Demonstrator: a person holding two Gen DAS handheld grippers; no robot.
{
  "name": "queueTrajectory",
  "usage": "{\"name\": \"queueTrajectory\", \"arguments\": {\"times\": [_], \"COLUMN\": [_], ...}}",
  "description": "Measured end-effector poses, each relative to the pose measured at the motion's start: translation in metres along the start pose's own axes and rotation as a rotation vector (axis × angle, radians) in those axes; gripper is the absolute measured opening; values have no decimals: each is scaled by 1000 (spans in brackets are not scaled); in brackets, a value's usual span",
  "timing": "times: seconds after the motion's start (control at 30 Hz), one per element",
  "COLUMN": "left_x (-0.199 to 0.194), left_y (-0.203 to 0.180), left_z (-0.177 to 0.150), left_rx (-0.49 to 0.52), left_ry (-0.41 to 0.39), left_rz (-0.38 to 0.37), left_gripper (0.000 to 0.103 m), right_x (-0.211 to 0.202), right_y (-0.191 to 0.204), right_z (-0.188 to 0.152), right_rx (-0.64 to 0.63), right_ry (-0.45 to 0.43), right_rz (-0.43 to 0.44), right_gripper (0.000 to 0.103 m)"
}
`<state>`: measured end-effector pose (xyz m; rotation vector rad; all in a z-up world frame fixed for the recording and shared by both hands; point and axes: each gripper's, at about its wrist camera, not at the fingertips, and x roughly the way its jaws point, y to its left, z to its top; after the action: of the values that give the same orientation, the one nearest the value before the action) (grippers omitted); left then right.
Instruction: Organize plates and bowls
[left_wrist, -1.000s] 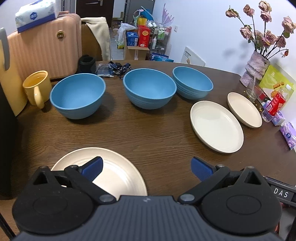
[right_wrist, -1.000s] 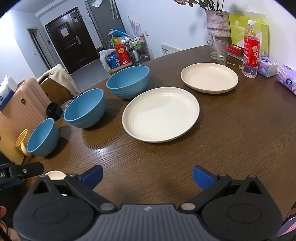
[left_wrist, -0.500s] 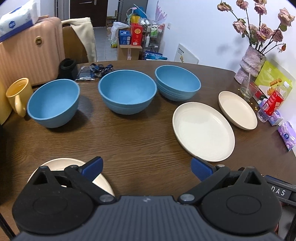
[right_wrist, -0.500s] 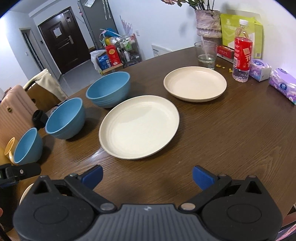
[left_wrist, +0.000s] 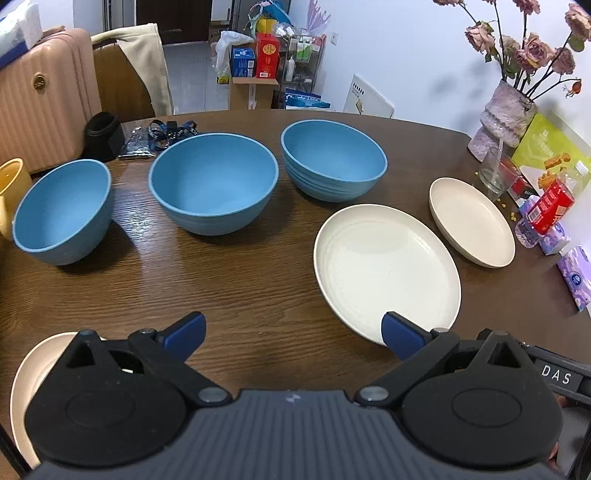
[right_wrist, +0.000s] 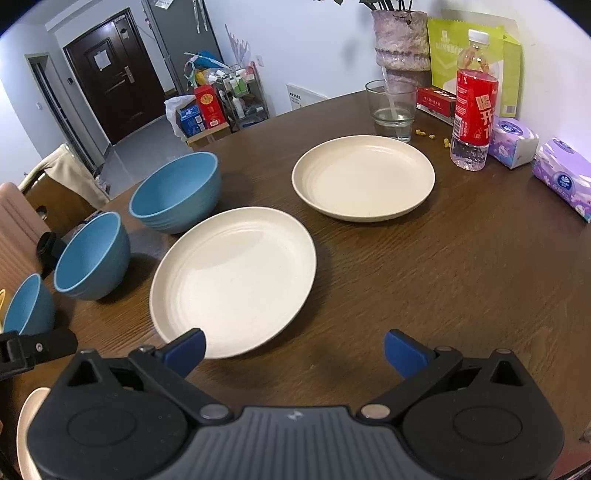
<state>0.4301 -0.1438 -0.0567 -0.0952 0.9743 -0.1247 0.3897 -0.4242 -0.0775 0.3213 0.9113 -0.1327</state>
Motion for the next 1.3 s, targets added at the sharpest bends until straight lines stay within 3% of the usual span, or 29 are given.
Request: {"name": "queueTrajectory", "arguments": {"times": [0.77, 1.07, 1.3], "left_x": [81, 108, 119], "left_y": [-25, -24, -23], "left_z": [39, 47, 50], "left_rx": [-83, -145, -185], "left_ry": [72, 104, 128], "left_rz": [72, 97, 114], "left_gripper": [103, 102, 86], "right_x": [86, 115, 127], "right_y": [-17, -19, -20], "right_z": [62, 77, 81], "right_rx": [-84, -118, -125], "right_ry": [96, 126, 142], "right_rz": [15, 31, 50], "right_gripper": [102, 93, 81]}}
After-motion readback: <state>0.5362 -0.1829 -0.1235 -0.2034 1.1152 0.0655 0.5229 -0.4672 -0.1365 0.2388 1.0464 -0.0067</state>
